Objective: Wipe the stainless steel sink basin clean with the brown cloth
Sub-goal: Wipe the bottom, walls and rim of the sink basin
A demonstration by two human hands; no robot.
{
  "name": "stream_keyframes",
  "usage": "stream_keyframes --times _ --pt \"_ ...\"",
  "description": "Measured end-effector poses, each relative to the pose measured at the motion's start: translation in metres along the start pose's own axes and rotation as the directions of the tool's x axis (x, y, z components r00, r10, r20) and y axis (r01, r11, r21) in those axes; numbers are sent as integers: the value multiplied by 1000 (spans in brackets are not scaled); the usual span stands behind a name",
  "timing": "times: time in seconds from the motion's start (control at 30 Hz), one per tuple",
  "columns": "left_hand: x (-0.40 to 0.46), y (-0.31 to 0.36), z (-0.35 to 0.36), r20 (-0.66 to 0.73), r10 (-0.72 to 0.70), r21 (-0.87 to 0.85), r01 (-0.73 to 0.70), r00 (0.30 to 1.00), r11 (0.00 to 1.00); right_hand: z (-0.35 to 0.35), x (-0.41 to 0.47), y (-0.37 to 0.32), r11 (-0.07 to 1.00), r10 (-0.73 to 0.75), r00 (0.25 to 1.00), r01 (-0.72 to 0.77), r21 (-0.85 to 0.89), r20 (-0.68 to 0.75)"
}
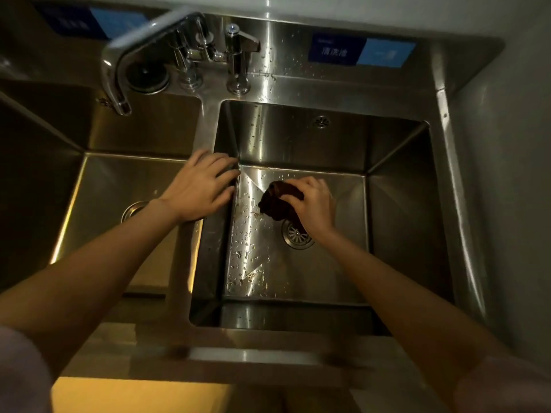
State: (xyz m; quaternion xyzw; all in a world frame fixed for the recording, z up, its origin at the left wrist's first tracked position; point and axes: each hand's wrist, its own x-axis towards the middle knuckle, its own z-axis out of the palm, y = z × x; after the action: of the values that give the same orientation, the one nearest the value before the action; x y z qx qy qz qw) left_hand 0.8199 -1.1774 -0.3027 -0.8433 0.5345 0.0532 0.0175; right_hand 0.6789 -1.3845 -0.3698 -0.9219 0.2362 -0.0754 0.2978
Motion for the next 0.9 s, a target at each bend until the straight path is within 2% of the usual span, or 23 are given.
stream_keyframes --times 0.27,0.47,0.67,0.9 --pt "17 -16 12 -22 36 11 -36 999 999 56 49 31 998 68 988 -66 -20 136" --pt "29 -18 23 -8 123 44 -123 992 991 84 93 62 988 119 986 -106 -116 113" --pt "29 -17 31 -64 108 7 -108 992 994 110 115 87 981 171 974 -153 -123 150" --pt "30 -19 35 -156 82 -60 -92 984 994 137 118 109 964 174 897 -70 -258 407"
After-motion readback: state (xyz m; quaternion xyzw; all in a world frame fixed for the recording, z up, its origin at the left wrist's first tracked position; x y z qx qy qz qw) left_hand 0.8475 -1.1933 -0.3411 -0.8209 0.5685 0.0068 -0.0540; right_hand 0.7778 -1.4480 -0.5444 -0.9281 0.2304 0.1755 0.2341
